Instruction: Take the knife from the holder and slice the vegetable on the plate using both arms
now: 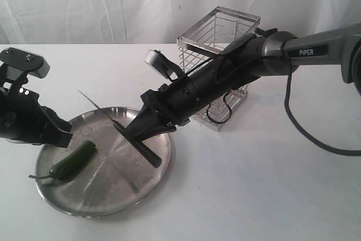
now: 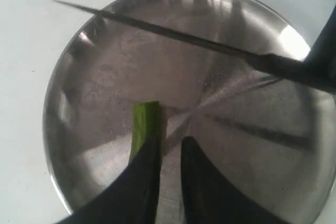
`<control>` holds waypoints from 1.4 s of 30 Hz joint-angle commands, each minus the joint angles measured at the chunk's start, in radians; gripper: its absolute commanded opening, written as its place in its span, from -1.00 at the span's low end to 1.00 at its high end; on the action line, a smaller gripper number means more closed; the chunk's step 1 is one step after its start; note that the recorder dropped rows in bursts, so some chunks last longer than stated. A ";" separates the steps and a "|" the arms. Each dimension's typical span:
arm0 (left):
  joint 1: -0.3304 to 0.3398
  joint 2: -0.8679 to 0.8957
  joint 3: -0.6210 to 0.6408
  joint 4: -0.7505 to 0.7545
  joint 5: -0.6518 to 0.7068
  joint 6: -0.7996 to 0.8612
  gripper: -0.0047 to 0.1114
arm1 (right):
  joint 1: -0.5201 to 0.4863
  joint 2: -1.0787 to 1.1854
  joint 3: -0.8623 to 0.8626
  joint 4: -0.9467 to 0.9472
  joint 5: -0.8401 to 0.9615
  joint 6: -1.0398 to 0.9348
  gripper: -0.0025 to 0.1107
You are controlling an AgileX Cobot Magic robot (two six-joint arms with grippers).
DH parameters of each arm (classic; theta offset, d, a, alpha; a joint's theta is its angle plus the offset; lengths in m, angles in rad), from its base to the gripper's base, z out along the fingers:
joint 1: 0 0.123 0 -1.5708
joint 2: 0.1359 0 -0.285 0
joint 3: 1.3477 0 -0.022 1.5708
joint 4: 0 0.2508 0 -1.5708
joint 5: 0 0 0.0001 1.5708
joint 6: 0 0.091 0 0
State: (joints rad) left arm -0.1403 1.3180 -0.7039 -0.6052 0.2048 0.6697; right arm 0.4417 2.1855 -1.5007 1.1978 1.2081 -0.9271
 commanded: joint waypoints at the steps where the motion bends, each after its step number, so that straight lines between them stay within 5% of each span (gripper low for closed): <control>1: 0.000 0.000 0.005 -0.014 0.006 -0.002 -0.55 | -0.020 -0.009 0.044 -0.009 0.013 -0.038 -0.96; 9: 0.000 0.000 0.005 -0.014 0.010 -0.002 -0.54 | -0.020 0.010 0.060 -0.024 0.013 -0.013 -0.96; 14: 0.000 0.000 0.001 -0.090 0.089 0.027 -0.04 | -0.020 0.010 0.060 -0.022 0.013 -0.010 -0.96; 20: 0.000 -0.002 -0.008 -0.466 0.140 -0.057 -0.04 | -0.012 -0.008 0.060 -0.038 0.013 -0.046 -0.96; 27: 0.000 0.024 -0.008 -0.485 0.130 -0.197 0.06 | 0.051 -0.096 0.056 -0.232 -0.119 -0.063 -0.96; 42: 0.000 0.149 -0.008 -0.631 0.109 -0.195 0.05 | 0.090 -0.169 0.056 -0.251 -0.204 -0.060 -0.96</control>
State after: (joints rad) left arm -0.1403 1.4683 -0.7099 -1.1781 0.3161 0.4676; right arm 0.5274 2.0306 -1.4453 0.9460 1.0052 -0.9756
